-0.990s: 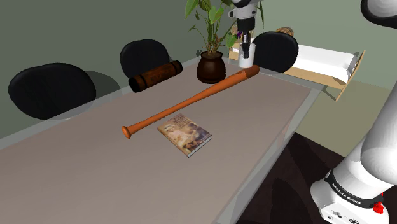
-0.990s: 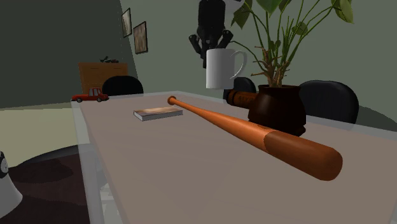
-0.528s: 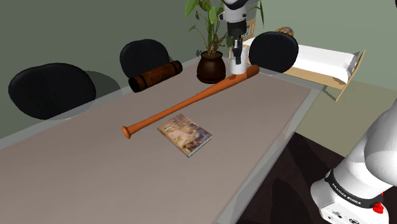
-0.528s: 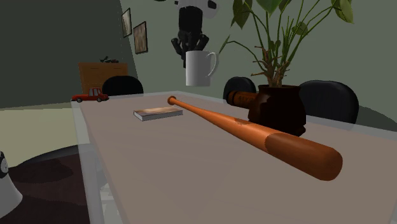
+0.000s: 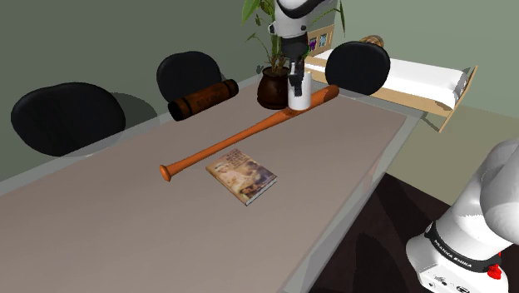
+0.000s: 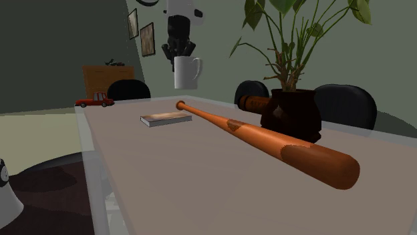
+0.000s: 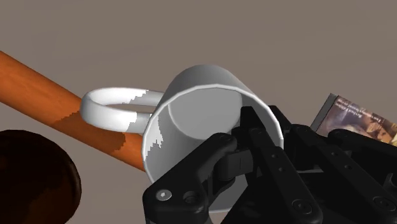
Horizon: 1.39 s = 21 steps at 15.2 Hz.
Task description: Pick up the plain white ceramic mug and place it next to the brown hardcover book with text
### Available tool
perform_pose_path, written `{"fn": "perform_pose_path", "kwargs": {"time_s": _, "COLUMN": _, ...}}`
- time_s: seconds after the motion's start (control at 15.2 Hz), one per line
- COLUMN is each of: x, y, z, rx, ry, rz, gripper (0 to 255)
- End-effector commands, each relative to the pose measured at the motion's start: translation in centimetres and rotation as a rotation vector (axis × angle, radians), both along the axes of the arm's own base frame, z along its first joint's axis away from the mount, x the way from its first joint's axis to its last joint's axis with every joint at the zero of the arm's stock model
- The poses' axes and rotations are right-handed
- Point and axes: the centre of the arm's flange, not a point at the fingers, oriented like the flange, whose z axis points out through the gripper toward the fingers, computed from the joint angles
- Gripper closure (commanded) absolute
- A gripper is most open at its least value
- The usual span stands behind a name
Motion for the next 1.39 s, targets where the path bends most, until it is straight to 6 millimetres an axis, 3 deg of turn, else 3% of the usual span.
{"fn": "perform_pose_path", "kwargs": {"time_s": 0.0, "x": -0.4, "y": 2.5, "z": 0.1, "rx": 0.0, "ry": 0.0, "rz": -0.001, "gripper": 255}}
{"fn": "perform_pose_path", "kwargs": {"time_s": 1.32, "x": -6.0, "y": 28.3, "z": 0.2, "rx": 0.0, "ry": 0.0, "rz": -0.001, "gripper": 255}}
